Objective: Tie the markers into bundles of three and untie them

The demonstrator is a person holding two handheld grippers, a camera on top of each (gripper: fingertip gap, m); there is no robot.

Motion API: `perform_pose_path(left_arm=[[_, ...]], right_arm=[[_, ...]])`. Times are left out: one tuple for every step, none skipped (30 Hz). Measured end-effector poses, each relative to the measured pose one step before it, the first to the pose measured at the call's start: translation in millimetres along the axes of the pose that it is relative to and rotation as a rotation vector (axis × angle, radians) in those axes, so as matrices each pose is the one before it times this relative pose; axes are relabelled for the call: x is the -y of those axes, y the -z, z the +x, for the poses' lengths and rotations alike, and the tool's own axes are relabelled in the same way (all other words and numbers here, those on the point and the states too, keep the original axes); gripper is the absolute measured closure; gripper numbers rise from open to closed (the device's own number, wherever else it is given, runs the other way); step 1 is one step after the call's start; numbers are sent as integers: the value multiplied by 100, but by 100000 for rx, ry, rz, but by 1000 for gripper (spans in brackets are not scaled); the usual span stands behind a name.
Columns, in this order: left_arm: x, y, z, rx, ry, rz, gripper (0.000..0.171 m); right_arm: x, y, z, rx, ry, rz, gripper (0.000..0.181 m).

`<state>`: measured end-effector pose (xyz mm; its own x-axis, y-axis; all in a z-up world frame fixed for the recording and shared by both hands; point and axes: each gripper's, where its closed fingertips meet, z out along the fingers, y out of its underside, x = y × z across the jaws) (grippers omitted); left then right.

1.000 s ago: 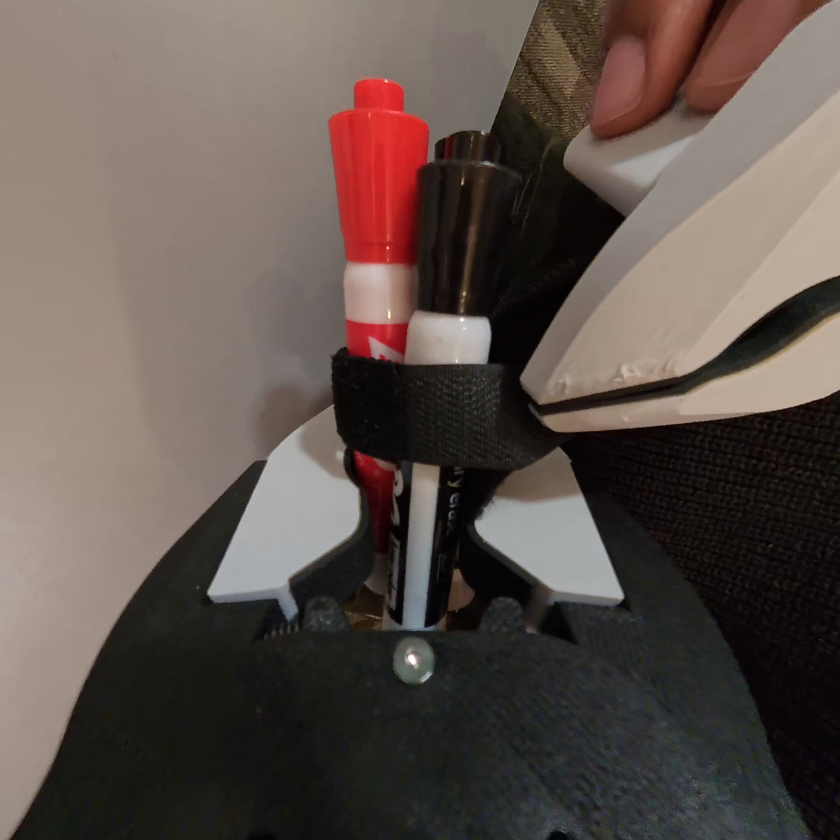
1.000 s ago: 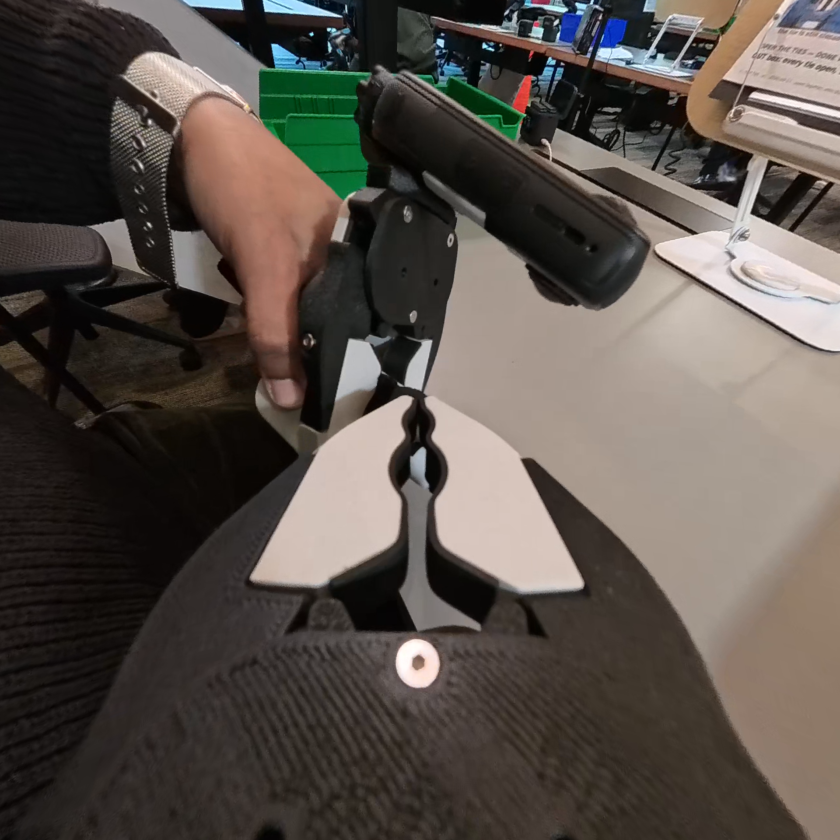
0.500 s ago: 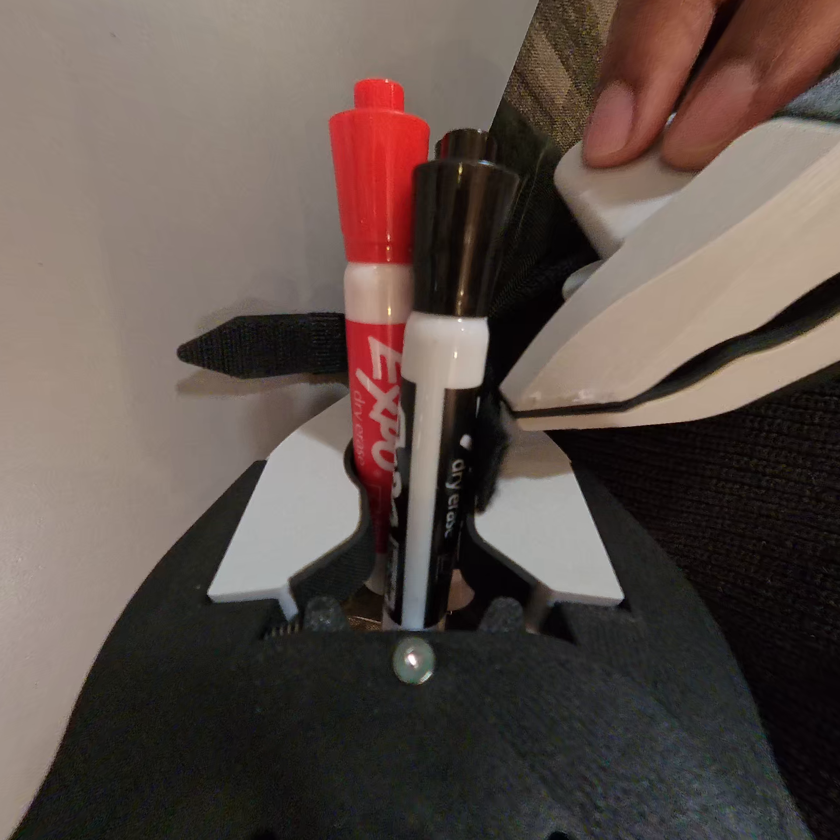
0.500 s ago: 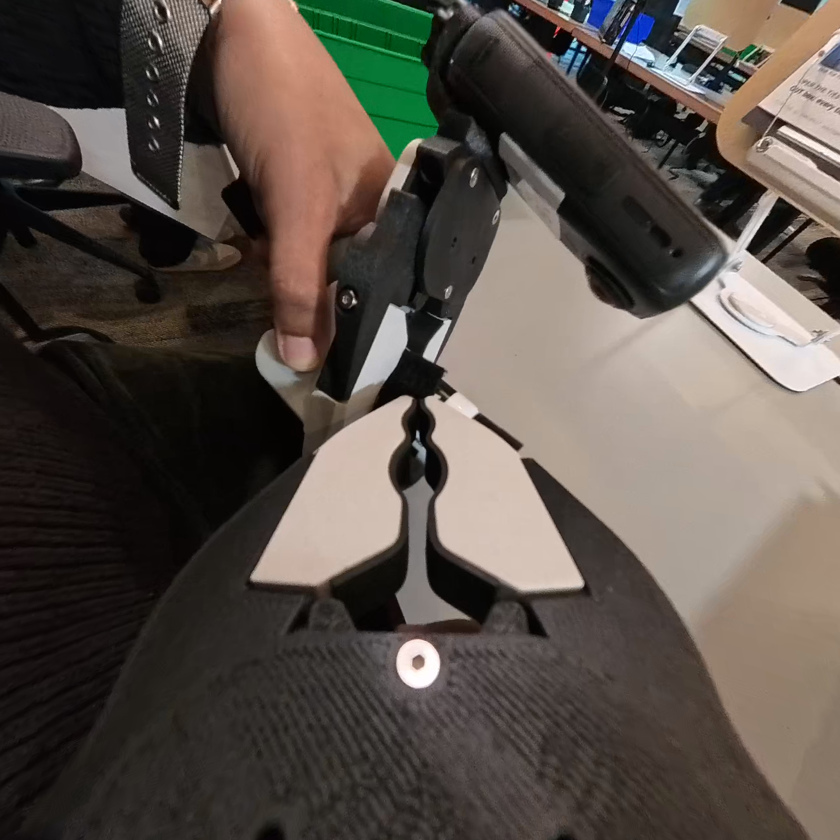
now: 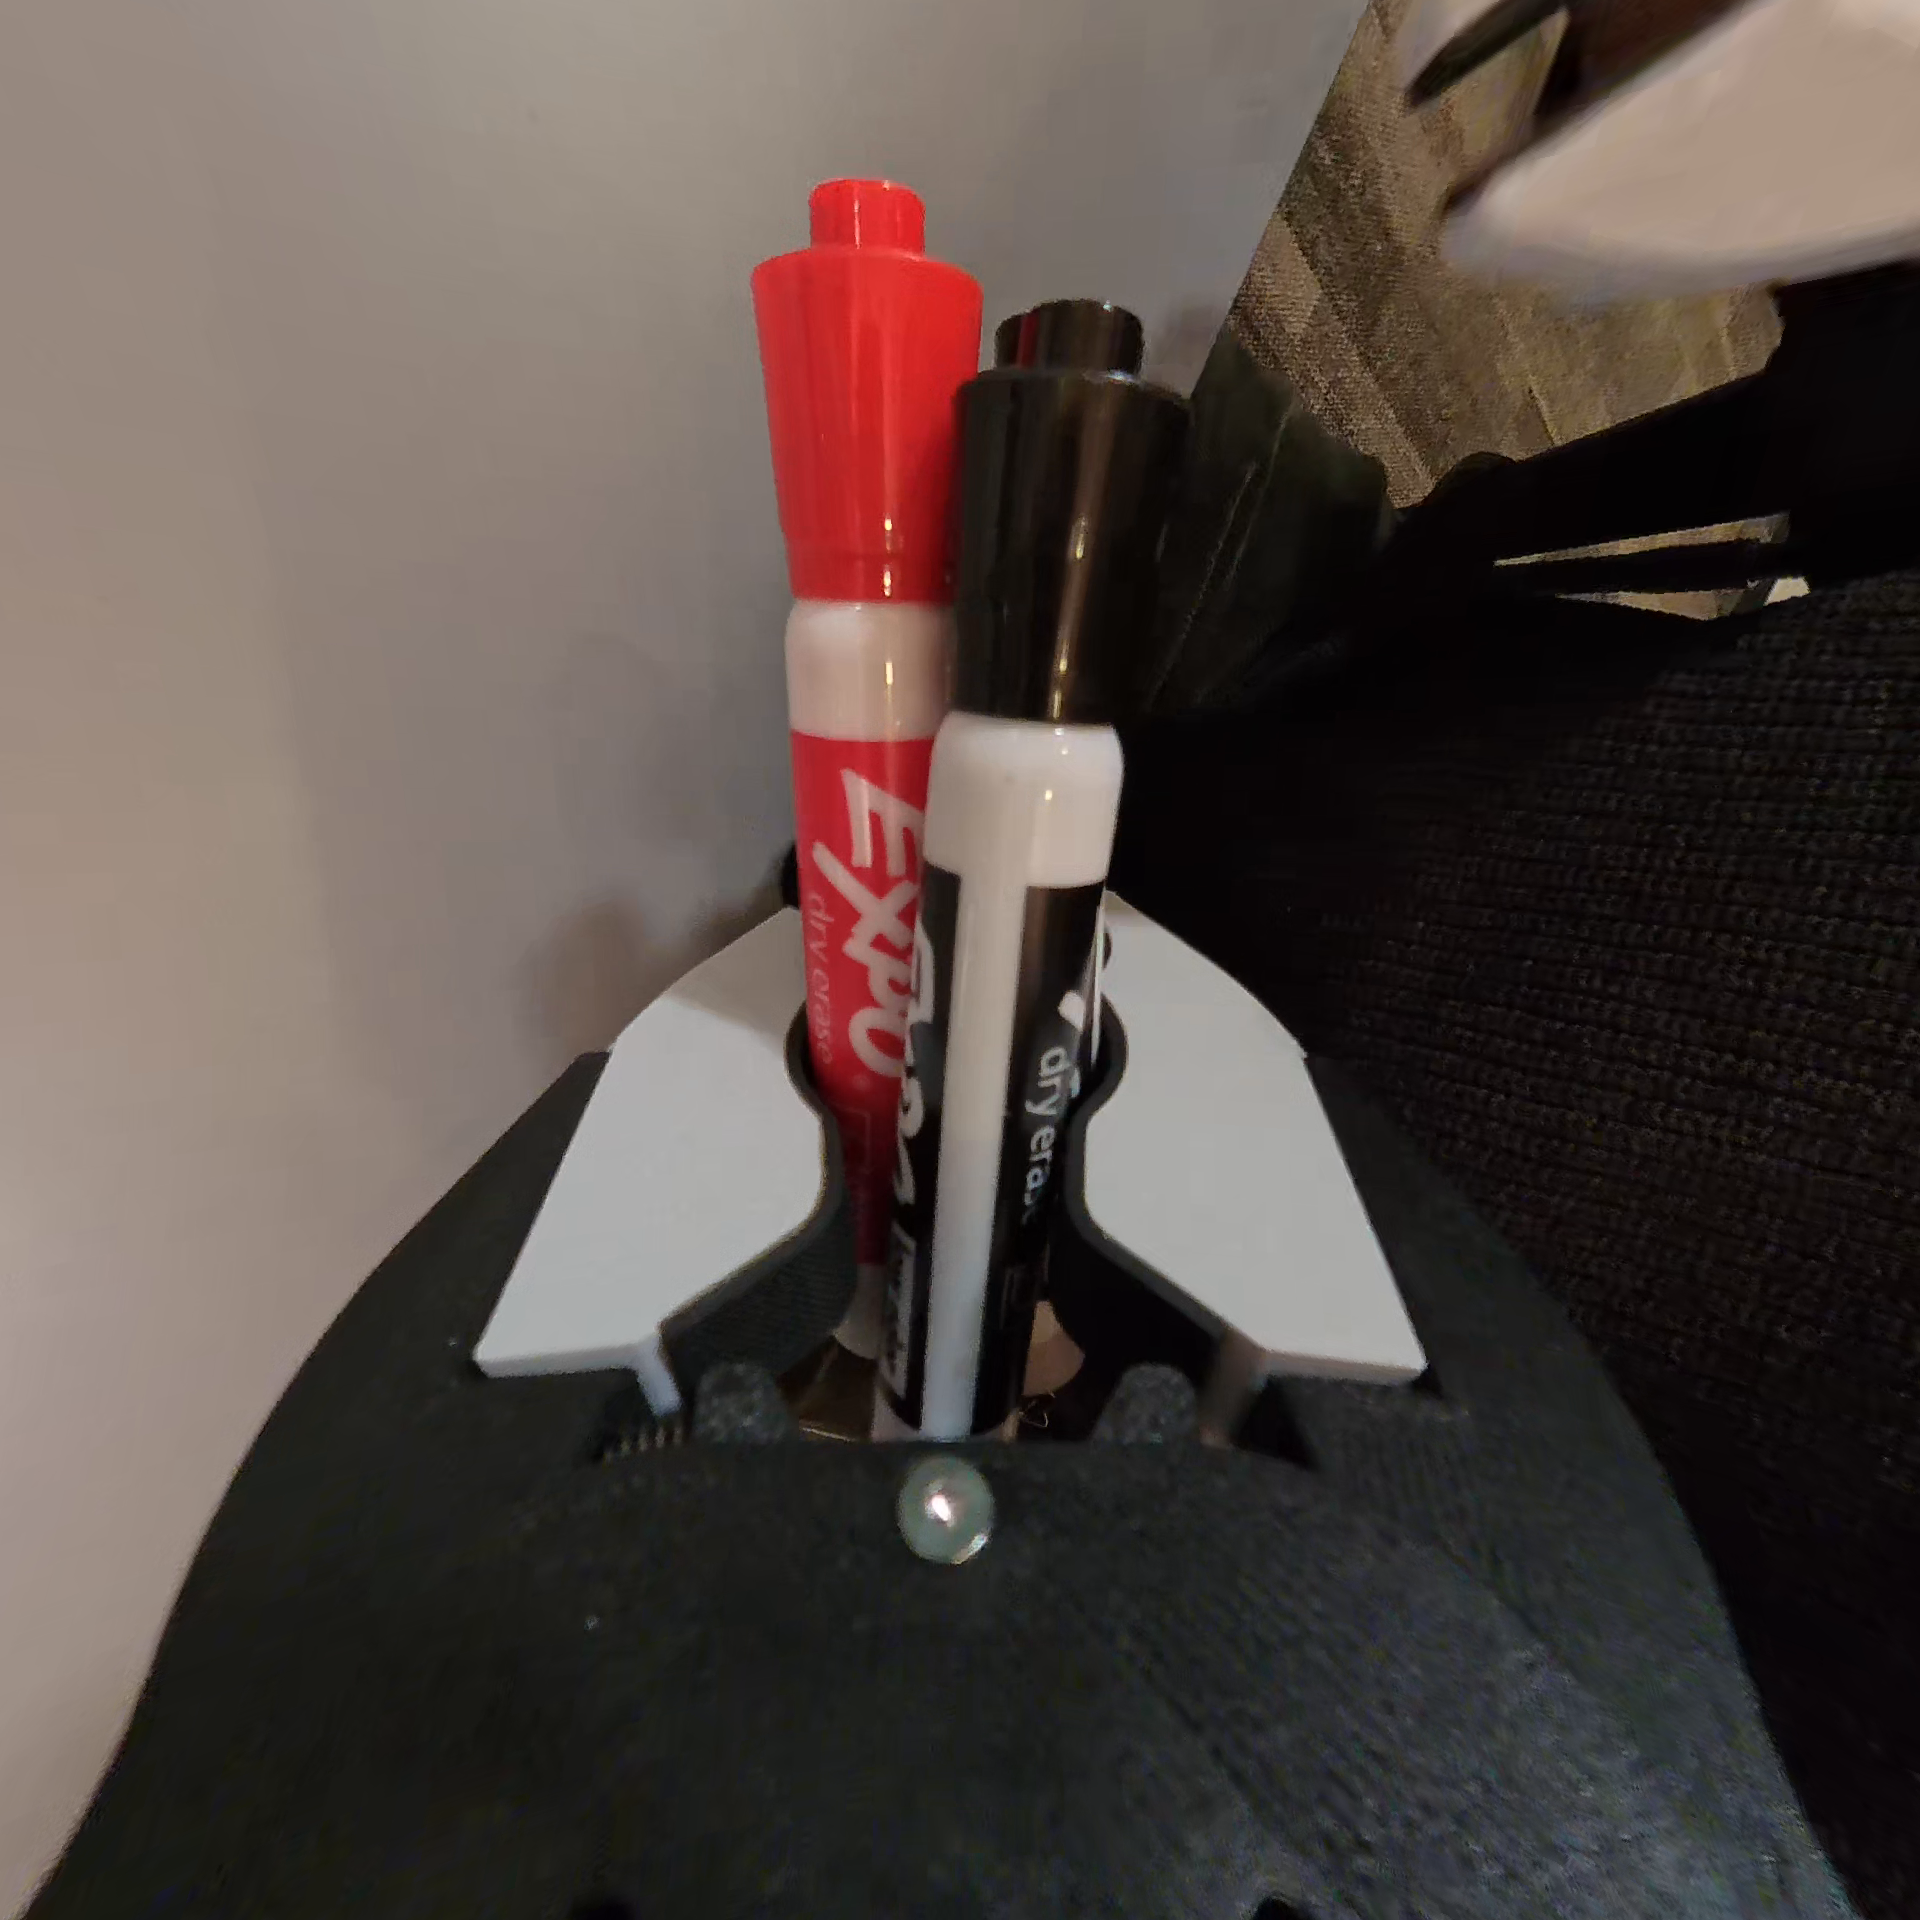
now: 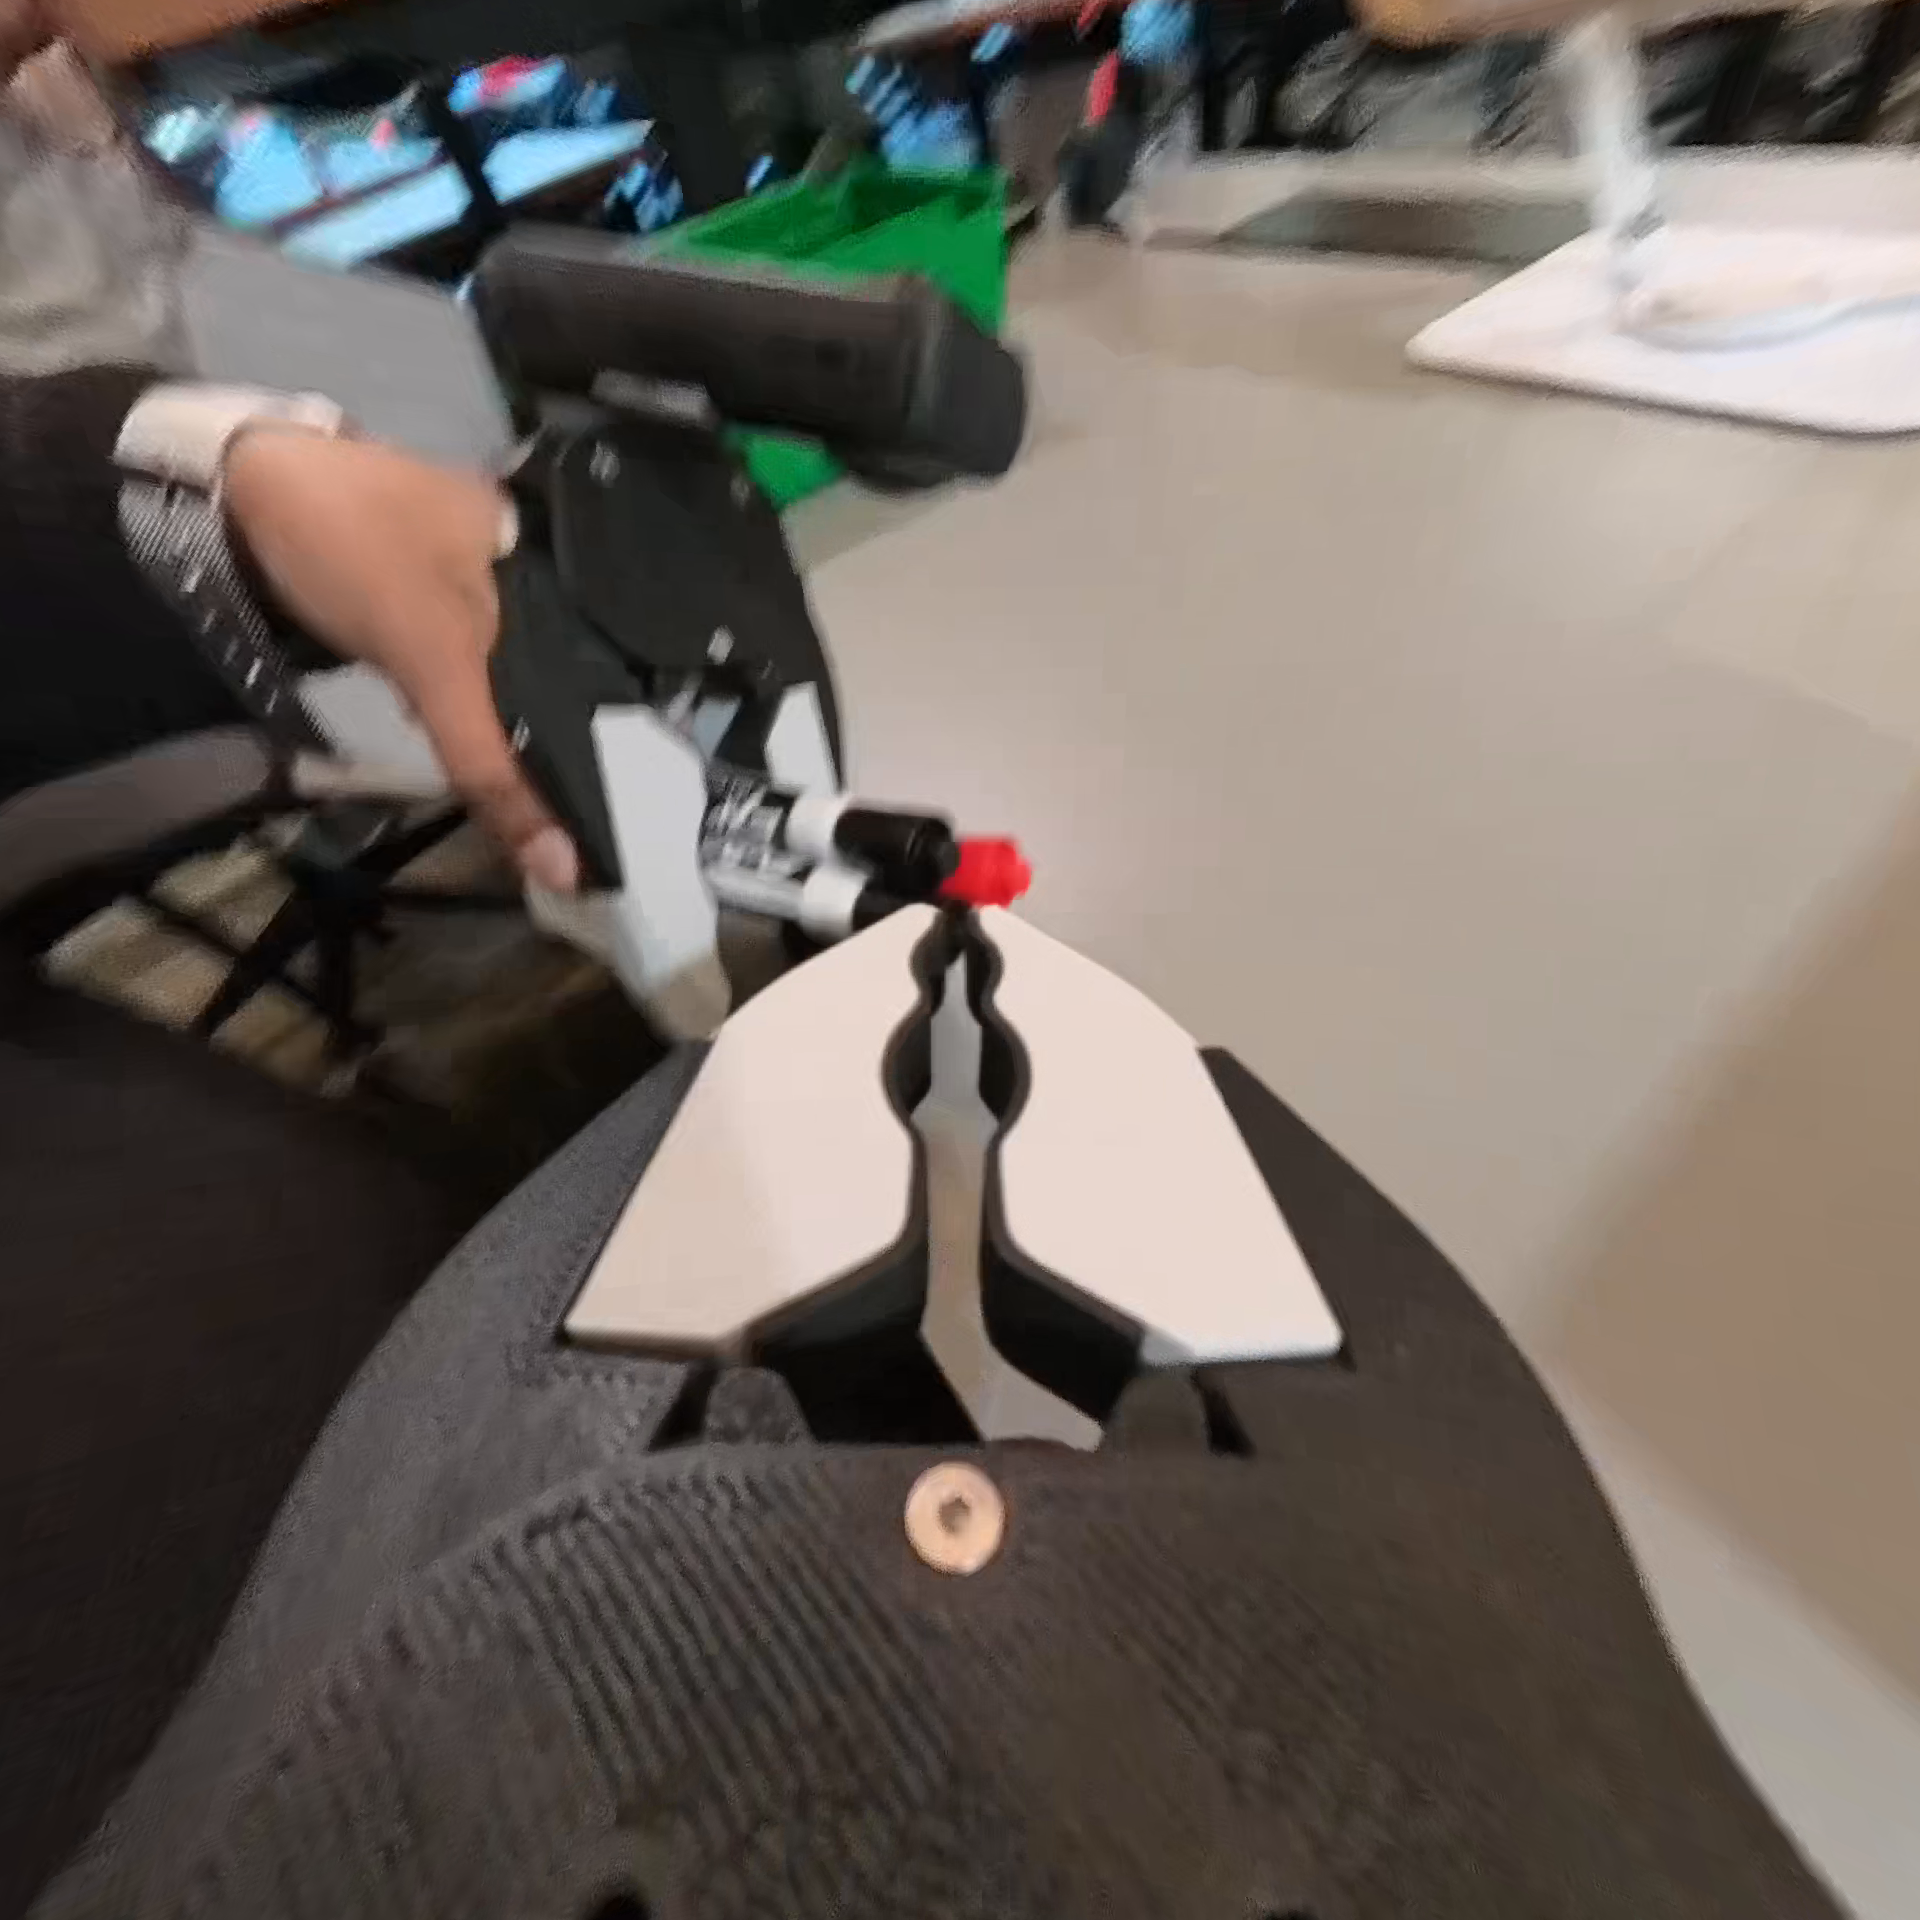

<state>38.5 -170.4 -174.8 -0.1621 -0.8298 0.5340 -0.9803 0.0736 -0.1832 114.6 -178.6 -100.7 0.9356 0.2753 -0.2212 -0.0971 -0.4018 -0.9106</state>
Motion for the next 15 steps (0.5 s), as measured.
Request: perform_pose_path(left_arm=[[-25,55,-66,-109,259,336,129],[-23,30,-24,-397,265,287,129],[-15,9,8,-551,108,115,129],[13,10,-4,-412,61,82,129],[34,6,-18,-100,-47,125,129],[45,7,-21,-5,-170,34,129],[30,6,-11,-96,-129,-68,129],[56,6,-36,134,-235,181,129],[38,-7,0,-134,-79,144,129],[38,-6,1,-305,-77,174,129],[60,9,-12,-222,36,474,129],[47,3,-14,-311,116,413,129],[26,30,-42,-92,39,371,129],[48,70,-81,153,32,640,129],[92,92,-41,-183,190,1017,129]], right_arm=[[-1220,207,-232,4133,2332,-6741,173],[-1400,164,-103,2190,3146,-7200,168],[-1371,84,-140,1299,3757,-6596,163],[-1162,-16,-157,385,3149,-5322,159],[-868,-90,-351,959,2073,-3965,155],[-521,-154,-696,2860,1139,-2517,155],[-251,-235,-843,3559,529,-1407,155],[-85,-351,-739,2460,1067,-882,154],[-11,-440,-534,502,2371,-733,155],[45,-473,-433,-734,3610,-563,155],[48,-447,-411,-976,4498,-638,152],[79,-388,-325,-1382,5040,-652,149],[101,-323,-125,-2261,5261,-359,144],[68,-266,-1,-2689,5483,-471,141],[43,-227,96,-2973,5684,-627,139]])
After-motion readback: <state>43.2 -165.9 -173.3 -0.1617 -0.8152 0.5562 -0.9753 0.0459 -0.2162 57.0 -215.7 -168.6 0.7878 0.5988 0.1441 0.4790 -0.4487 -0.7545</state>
